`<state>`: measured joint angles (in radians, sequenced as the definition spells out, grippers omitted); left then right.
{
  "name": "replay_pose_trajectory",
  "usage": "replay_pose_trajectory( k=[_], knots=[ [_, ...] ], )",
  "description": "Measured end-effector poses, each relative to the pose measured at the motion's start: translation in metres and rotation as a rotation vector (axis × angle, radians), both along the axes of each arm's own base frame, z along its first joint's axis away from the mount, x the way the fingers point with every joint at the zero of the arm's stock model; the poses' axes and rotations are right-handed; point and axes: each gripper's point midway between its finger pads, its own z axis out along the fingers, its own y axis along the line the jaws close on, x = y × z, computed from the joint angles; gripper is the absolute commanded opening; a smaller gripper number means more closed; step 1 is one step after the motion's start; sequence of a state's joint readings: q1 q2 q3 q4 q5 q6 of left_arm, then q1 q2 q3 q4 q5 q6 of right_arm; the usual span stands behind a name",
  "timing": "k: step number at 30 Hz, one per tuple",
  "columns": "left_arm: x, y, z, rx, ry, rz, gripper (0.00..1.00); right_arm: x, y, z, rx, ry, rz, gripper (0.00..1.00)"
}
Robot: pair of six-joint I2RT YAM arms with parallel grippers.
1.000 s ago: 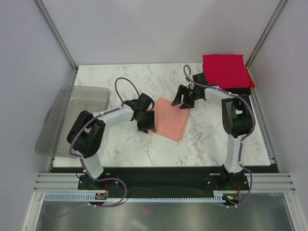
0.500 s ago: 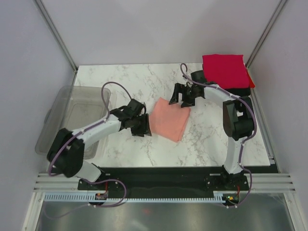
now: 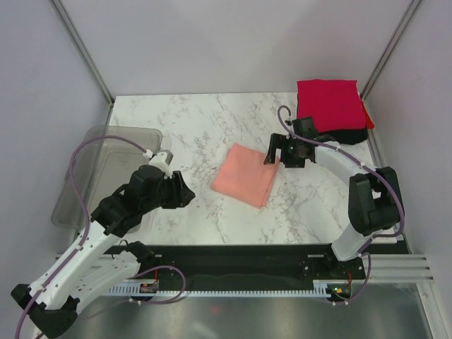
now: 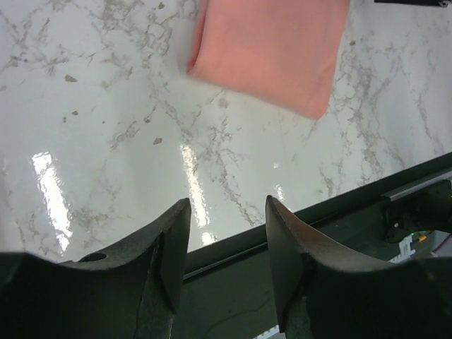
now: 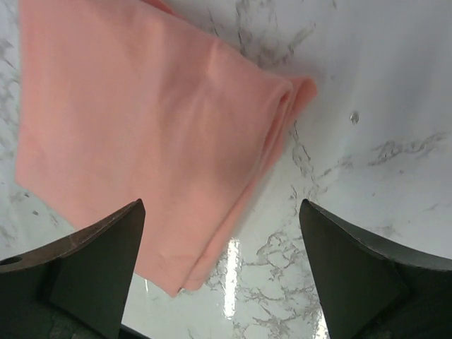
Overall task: Fold and stack the t-shirts
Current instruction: Fold the tshirt, then neatly place the folded tshirt to the corner
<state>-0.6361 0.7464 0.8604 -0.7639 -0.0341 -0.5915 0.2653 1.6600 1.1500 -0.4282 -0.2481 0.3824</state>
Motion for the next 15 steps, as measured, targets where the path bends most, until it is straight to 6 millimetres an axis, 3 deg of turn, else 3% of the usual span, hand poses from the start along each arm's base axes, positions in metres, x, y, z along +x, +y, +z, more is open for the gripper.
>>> replay_pose_trajectory(
  k=[5, 15],
  knots=[
    [-0.005, 0.020, -0.006, 0.034, -0.039, 0.055, 0.53, -0.020, -0.004, -0.036, -0.013, 0.092, -0.009, 0.98],
    [-0.001, 0.028, -0.001, 0.043, -0.077, 0.094, 0.52, 0.014, -0.008, -0.060, 0.005, 0.038, -0.047, 0.91]
  ],
)
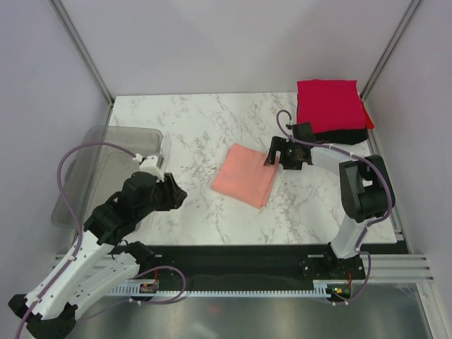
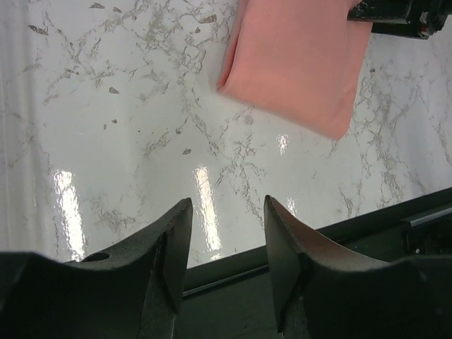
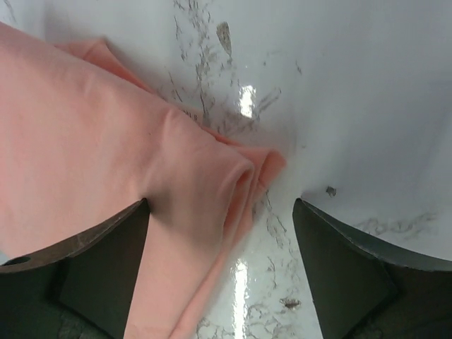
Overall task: Fold and stack the t-shirts
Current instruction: Neatly place the folded tshirt to the corner
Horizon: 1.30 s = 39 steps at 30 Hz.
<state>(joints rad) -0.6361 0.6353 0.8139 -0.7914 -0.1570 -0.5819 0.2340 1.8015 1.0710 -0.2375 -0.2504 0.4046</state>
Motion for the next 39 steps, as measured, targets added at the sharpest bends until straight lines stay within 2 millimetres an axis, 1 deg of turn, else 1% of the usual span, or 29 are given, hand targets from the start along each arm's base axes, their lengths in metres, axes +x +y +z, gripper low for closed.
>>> replay_pose_trajectory(
  k=[4, 7, 8, 9, 11, 12, 14, 15, 16, 17, 18, 20, 21, 27, 29, 32, 34, 35, 37, 39],
  knots=[
    [0.001, 0.001, 0.000, 0.004, -0.003, 0.007, 0.52, 0.017, 0.002, 0.000, 0.021, -0.054, -0.006, 0.84],
    [0.002, 0.003, 0.001, 0.006, -0.009, 0.015, 0.52, 0.025, 0.003, 0.000, 0.033, -0.082, -0.011, 0.75],
    [0.002, 0.003, 0.001, 0.007, -0.011, 0.018, 0.51, 0.026, 0.004, -0.001, 0.038, -0.088, -0.012, 0.75],
    [0.002, 0.004, 0.001, 0.007, -0.014, 0.019, 0.52, 0.028, 0.004, -0.002, 0.046, -0.098, -0.014, 0.70],
    [0.002, 0.004, 0.001, 0.007, -0.015, 0.021, 0.51, 0.030, 0.006, -0.003, 0.064, -0.114, -0.013, 0.66],
    [0.002, 0.004, 0.001, 0.007, -0.015, 0.021, 0.51, 0.031, 0.006, -0.003, 0.076, -0.121, -0.014, 0.60],
    [0.002, 0.004, 0.001, 0.008, -0.014, 0.021, 0.51, 0.032, 0.007, -0.005, 0.091, -0.129, -0.015, 0.53],
    [0.002, 0.004, 0.001, 0.008, -0.014, 0.021, 0.51, 0.033, 0.009, -0.006, 0.101, -0.132, -0.016, 0.45],
    [0.002, 0.004, 0.001, 0.008, -0.014, 0.021, 0.51, 0.034, 0.010, -0.006, 0.110, -0.138, -0.011, 0.42],
    [0.002, 0.004, 0.001, 0.008, -0.014, 0.021, 0.51, 0.033, 0.011, -0.008, 0.118, -0.135, -0.015, 0.37],
    [0.002, 0.004, 0.001, 0.008, -0.014, 0.021, 0.51, 0.034, 0.013, -0.008, 0.132, -0.138, -0.009, 0.21],
    [0.002, 0.004, 0.001, 0.009, -0.014, 0.022, 0.51, 0.033, 0.018, -0.010, 0.162, -0.140, 0.002, 0.08],
    [0.002, 0.004, 0.001, 0.009, -0.014, 0.022, 0.51, 0.033, 0.020, -0.009, 0.176, -0.142, 0.006, 0.00],
    [0.002, 0.005, 0.001, 0.011, -0.013, 0.023, 0.49, 0.030, 0.026, -0.008, 0.211, -0.122, 0.026, 0.00],
    [0.000, 0.007, 0.000, 0.020, -0.010, 0.022, 0.49, 0.029, 0.025, -0.006, 0.198, -0.094, 0.028, 0.00],
    [-0.001, 0.014, 0.006, 0.031, -0.040, 0.034, 0.47, 0.027, 0.019, 0.001, 0.147, -0.050, 0.034, 0.00],
    [-0.002, 0.020, 0.012, 0.026, -0.073, 0.049, 0.47, 0.028, 0.015, 0.013, 0.105, -0.044, 0.041, 0.00],
    [-0.003, 0.022, 0.015, 0.020, -0.088, 0.054, 0.47, 0.031, 0.011, 0.023, 0.075, -0.051, 0.046, 0.00],
    [-0.005, 0.026, 0.022, 0.004, -0.120, 0.064, 0.47, 0.042, 0.005, 0.048, 0.021, -0.093, 0.056, 0.00],
    [-0.006, 0.028, 0.024, 0.002, -0.132, 0.073, 0.46, 0.057, -0.002, 0.073, -0.033, -0.154, 0.058, 0.00]
  ],
)
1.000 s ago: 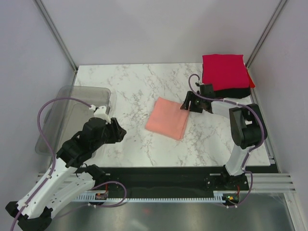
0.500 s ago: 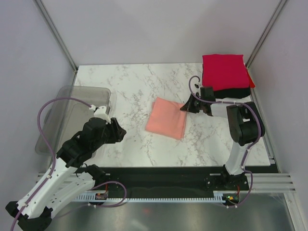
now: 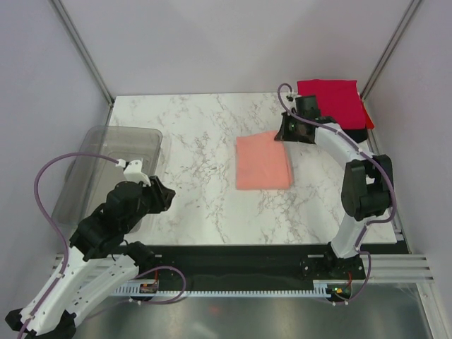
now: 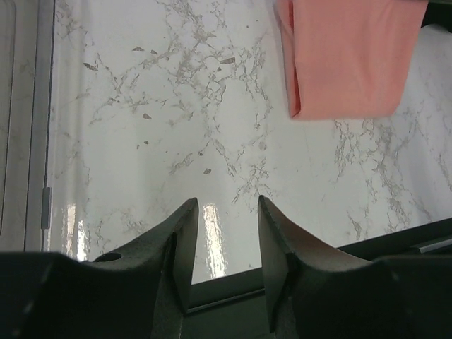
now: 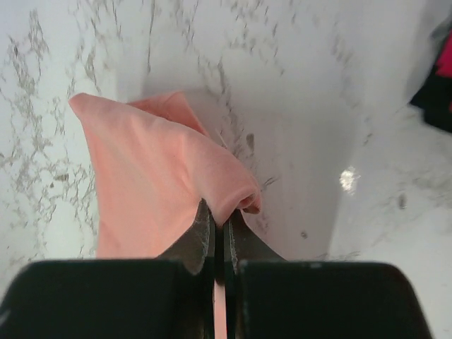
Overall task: Fold and stack the t-shirts
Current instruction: Neatly place the folded tshirt to the corner
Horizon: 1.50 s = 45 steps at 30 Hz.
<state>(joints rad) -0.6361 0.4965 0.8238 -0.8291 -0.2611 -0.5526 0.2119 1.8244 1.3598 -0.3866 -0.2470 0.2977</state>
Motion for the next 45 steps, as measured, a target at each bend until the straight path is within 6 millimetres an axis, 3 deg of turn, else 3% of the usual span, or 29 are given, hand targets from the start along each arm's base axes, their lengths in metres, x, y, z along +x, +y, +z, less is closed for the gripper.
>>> replay_pose_trajectory(
  k=[4, 15, 21, 27, 31, 37, 41, 45],
  knots=[
    [0.001, 0.000, -0.002, 0.006, 0.007, 0.000, 0.46, 0.024, -0.019, 0.041, -0.116, -0.114, -0.030, 0.00],
    [0.002, 0.000, -0.003, 0.014, 0.013, 0.006, 0.44, 0.055, -0.064, 0.108, -0.382, -0.284, -0.088, 0.00],
    [0.006, 0.001, -0.008, 0.035, 0.031, 0.023, 0.43, 0.076, -0.085, 0.165, -0.440, -0.414, -0.123, 0.00],
    [0.008, 0.002, -0.012, 0.048, 0.045, 0.032, 0.43, 0.099, -0.113, 0.204, -0.466, -0.499, -0.173, 0.00],
    [0.010, 0.001, -0.014, 0.056, 0.055, 0.033, 0.43, 0.113, -0.129, 0.205, -0.479, -0.508, -0.186, 0.00],
    [0.012, 0.000, -0.020, 0.073, 0.078, 0.034, 0.42, 0.138, -0.157, 0.177, -0.496, -0.463, -0.197, 0.00],
    [0.013, 0.000, -0.021, 0.077, 0.083, 0.036, 0.41, 0.148, -0.189, 0.156, -0.495, -0.419, -0.221, 0.00],
    [0.014, 0.001, -0.023, 0.084, 0.092, 0.041, 0.41, 0.159, -0.225, 0.149, -0.504, -0.410, -0.264, 0.00]
  ],
)
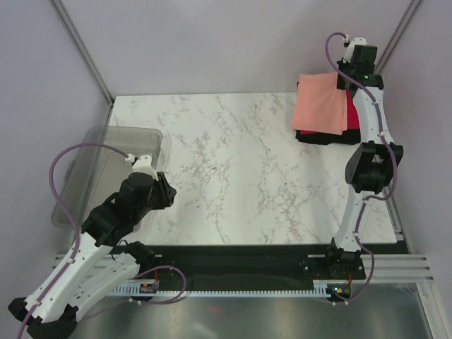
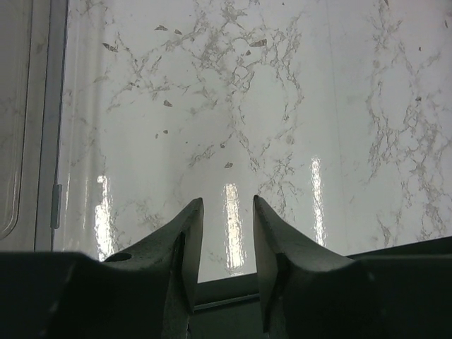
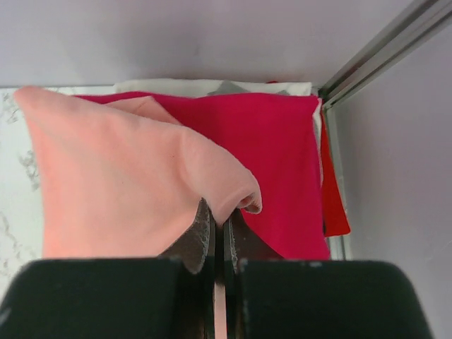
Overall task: Fold and stack the t-shirts
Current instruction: Neatly place the folded tshirt to the corner, then reset both grippers
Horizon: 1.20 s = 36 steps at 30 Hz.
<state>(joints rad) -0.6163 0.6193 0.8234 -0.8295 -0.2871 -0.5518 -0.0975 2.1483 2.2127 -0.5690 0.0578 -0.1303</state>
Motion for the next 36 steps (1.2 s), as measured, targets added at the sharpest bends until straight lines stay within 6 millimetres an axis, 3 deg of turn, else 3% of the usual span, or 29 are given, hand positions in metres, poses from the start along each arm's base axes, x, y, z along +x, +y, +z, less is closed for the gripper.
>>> replay_pose_trajectory(
  k=[5, 9, 16, 20, 22, 23, 25, 27, 28, 31, 33, 36],
  knots=[
    [0.001, 0.000, -0.002, 0.006, 0.009, 0.003, 0.41, 0.020, -0.029, -0.008, -0.019, -0.031, -0.030, 0.00],
    [0.003, 0.001, -0.005, 0.014, 0.019, 0.010, 0.41, 0.044, -0.033, -0.028, -0.044, -0.056, -0.020, 0.00],
    [0.004, 0.001, -0.007, 0.020, 0.029, 0.016, 0.40, 0.086, -0.038, -0.085, -0.060, -0.106, -0.021, 0.00],
    [0.004, 0.001, -0.007, 0.020, 0.029, 0.017, 0.40, 0.099, -0.046, -0.096, -0.082, -0.153, -0.057, 0.02],
    [0.004, 0.002, -0.007, 0.020, 0.028, 0.017, 0.41, 0.102, -0.050, -0.096, -0.097, -0.176, -0.086, 0.19],
    [0.004, 0.002, -0.006, 0.019, 0.027, 0.017, 0.41, 0.103, -0.052, -0.095, -0.102, -0.192, -0.100, 0.51],
    [0.003, 0.002, -0.005, 0.014, 0.019, 0.017, 0.41, 0.104, -0.055, -0.096, -0.108, -0.221, -0.133, 0.81],
    [0.003, 0.003, -0.003, 0.009, 0.012, 0.017, 0.42, 0.102, -0.060, -0.101, -0.110, -0.226, -0.161, 0.88],
    [0.002, 0.003, -0.002, 0.005, 0.007, 0.017, 0.42, 0.100, -0.061, -0.101, -0.109, -0.228, -0.171, 0.97],
    [0.002, 0.003, 0.000, 0.000, 0.000, 0.017, 0.42, 0.090, -0.066, -0.090, -0.076, -0.245, -0.219, 0.98],
    [0.002, 0.003, 0.000, -0.001, -0.001, 0.017, 0.43, 0.082, -0.066, -0.070, -0.046, -0.269, -0.239, 0.98],
    [0.001, 0.004, 0.002, -0.007, -0.010, 0.017, 0.45, 0.069, -0.065, -0.017, -0.006, -0.347, -0.266, 0.98]
  ],
)
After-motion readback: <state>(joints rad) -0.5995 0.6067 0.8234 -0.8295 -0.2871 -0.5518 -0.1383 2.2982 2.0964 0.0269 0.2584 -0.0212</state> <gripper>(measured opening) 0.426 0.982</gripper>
